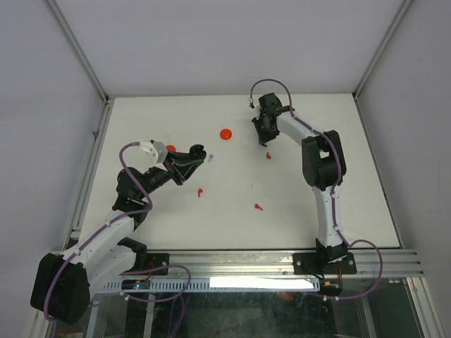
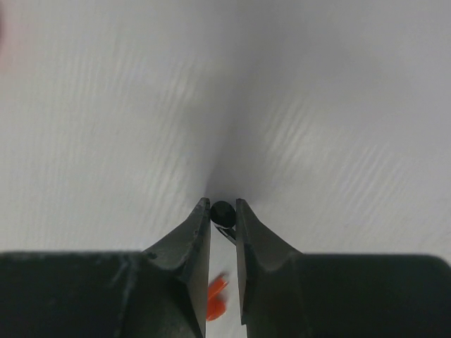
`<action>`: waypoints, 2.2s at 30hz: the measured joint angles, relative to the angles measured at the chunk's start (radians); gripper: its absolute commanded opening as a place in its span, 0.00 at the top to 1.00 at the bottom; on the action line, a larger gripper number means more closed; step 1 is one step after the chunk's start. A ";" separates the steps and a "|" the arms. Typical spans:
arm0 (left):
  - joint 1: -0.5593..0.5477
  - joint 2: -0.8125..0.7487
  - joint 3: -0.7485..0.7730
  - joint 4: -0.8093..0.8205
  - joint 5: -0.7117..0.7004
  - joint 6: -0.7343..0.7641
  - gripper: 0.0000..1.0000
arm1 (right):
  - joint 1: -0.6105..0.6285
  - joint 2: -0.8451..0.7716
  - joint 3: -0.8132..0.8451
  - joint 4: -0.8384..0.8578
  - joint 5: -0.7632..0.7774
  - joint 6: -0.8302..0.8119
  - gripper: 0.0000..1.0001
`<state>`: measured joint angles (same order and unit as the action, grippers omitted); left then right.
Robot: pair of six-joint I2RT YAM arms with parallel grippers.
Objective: Insert the wireless bluetooth earbuds into the charging case
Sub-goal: Move the earbud to the center of the board, then pick up the earbud from the center of the board.
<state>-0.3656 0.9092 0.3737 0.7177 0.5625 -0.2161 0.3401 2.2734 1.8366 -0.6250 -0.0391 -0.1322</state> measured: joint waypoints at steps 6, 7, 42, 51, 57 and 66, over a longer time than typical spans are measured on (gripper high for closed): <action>0.000 -0.019 0.000 0.000 -0.001 0.000 1.00 | 0.093 -0.142 -0.180 -0.013 0.025 0.102 0.83; 0.000 -0.022 0.000 0.000 -0.001 0.000 1.00 | 0.109 -0.172 -0.211 -0.015 0.028 0.119 0.83; 0.000 -0.034 0.000 0.001 -0.003 0.000 1.00 | 0.267 -0.444 -0.632 -0.060 0.132 0.246 0.75; 0.000 -0.032 0.000 0.002 -0.003 0.000 1.00 | 0.270 -0.399 -0.563 -0.145 0.128 0.197 0.71; 0.000 -0.031 0.000 0.003 -0.003 -0.001 1.00 | 0.274 -0.383 -0.536 -0.169 0.122 0.175 0.71; 0.000 -0.028 0.000 0.006 -0.003 -0.001 1.00 | 0.280 -0.348 -0.505 -0.204 0.128 0.155 0.72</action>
<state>-0.3656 0.8814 0.3737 0.7235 0.5598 -0.2173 0.6201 1.9251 1.3319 -0.8295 0.0891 0.0227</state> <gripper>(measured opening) 0.238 0.287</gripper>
